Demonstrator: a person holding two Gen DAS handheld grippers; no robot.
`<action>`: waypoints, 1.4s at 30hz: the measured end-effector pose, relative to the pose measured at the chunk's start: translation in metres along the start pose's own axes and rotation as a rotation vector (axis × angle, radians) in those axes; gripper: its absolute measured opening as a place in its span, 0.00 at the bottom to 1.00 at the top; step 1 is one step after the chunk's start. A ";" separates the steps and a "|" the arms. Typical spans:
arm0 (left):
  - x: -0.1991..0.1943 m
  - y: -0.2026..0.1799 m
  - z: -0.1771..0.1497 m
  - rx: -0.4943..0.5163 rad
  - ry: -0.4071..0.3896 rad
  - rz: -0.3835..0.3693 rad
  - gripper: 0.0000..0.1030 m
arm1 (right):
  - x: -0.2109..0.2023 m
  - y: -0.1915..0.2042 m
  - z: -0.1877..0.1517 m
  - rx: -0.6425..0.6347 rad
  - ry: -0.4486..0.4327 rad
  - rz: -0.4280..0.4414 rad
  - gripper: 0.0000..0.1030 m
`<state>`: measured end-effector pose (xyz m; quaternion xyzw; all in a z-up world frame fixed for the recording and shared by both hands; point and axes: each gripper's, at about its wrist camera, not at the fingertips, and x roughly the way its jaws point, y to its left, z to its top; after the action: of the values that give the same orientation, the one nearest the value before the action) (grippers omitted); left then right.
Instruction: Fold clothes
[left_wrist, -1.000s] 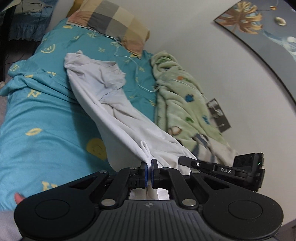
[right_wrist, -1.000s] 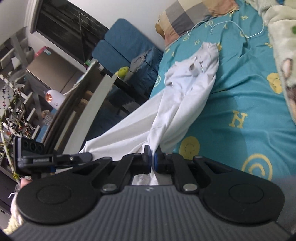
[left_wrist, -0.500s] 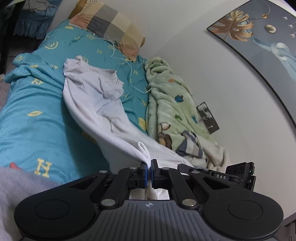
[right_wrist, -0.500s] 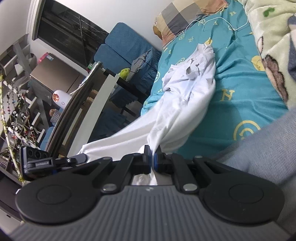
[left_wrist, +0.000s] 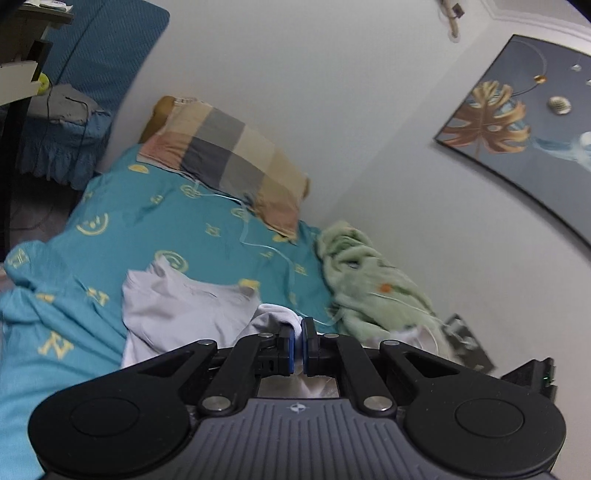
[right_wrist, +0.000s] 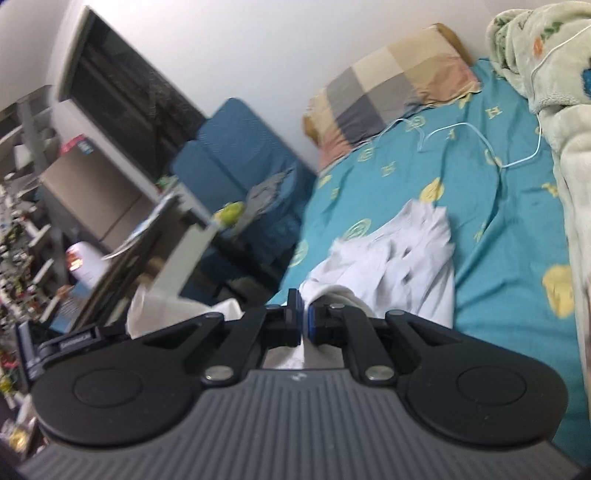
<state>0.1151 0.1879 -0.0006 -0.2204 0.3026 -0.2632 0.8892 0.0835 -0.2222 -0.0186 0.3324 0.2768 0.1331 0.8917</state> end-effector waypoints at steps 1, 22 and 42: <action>0.018 0.011 0.002 -0.011 0.006 0.017 0.04 | 0.016 -0.010 0.004 0.010 0.002 -0.018 0.07; 0.144 0.096 -0.024 -0.005 0.170 0.230 0.69 | 0.132 -0.107 0.003 0.071 0.040 -0.113 0.74; 0.082 0.055 -0.089 0.098 0.216 0.207 0.75 | 0.064 -0.086 -0.042 0.002 0.085 -0.243 0.73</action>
<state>0.1305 0.1603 -0.1297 -0.1147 0.4042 -0.2069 0.8835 0.1156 -0.2373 -0.1280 0.2914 0.3530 0.0378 0.8883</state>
